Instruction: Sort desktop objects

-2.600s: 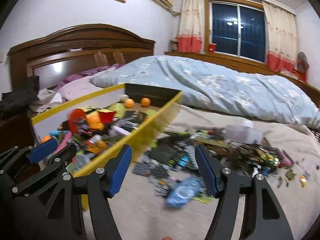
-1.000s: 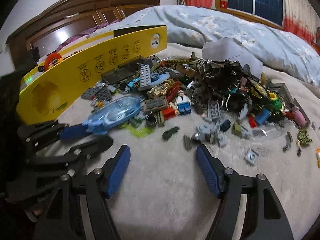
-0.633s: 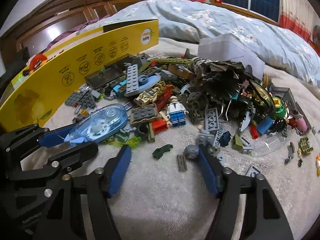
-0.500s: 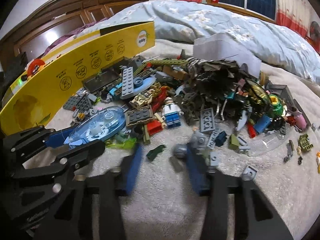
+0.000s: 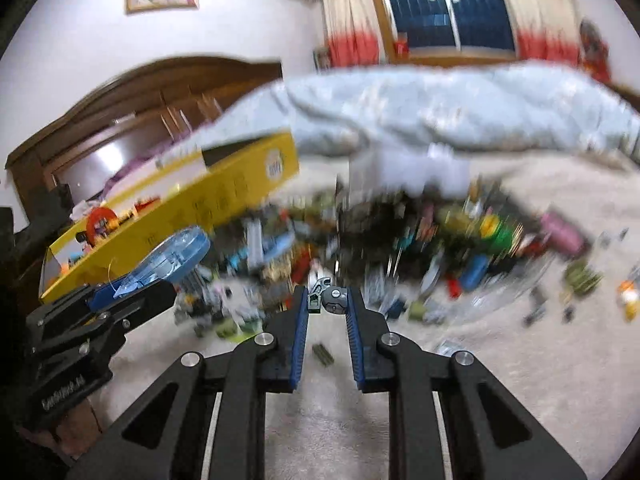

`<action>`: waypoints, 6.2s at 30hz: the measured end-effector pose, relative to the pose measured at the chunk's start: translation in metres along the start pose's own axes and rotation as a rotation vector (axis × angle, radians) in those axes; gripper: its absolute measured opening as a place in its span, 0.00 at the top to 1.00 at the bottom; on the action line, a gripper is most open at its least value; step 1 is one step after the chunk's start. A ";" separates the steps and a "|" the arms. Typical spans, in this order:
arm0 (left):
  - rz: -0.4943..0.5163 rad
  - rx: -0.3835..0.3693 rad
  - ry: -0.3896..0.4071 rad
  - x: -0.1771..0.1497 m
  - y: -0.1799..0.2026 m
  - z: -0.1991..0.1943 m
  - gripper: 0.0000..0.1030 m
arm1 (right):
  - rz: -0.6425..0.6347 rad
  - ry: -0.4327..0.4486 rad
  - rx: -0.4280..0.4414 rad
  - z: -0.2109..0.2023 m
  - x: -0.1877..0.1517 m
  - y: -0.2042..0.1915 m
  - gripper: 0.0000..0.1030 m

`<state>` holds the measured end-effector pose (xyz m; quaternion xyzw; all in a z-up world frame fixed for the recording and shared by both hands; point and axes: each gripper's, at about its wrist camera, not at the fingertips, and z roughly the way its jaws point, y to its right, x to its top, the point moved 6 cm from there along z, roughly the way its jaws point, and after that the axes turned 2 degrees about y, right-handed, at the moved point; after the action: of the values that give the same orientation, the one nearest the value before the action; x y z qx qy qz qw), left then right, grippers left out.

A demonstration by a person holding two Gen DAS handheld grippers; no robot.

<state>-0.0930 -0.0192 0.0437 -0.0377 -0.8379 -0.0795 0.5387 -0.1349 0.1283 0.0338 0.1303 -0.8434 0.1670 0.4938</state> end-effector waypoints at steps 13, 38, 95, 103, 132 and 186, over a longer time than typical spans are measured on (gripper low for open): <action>0.022 0.020 0.108 0.027 0.003 -0.060 0.66 | -0.184 0.110 -0.081 -0.029 0.017 -0.056 0.83; -0.018 0.207 0.091 0.029 -0.056 -0.097 0.66 | -0.184 -0.050 -0.003 0.000 0.012 -0.129 0.82; -0.113 0.473 0.112 0.013 -0.156 -0.142 0.66 | -0.226 0.098 0.257 0.018 0.050 -0.260 0.86; -0.160 0.524 0.108 0.002 -0.185 -0.134 0.66 | -0.315 0.093 0.285 0.037 0.033 -0.285 0.86; -0.159 0.615 -0.008 0.008 -0.193 -0.097 0.67 | -0.337 0.056 0.136 0.068 0.040 -0.265 0.65; -0.035 0.165 0.033 -0.010 -0.029 -0.041 0.47 | -0.280 0.047 -0.028 0.003 -0.002 -0.084 0.28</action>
<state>-0.0558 -0.0542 0.0486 0.0227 -0.8332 -0.0201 0.5521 -0.1040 0.0506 0.0429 0.2359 -0.8074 0.0878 0.5336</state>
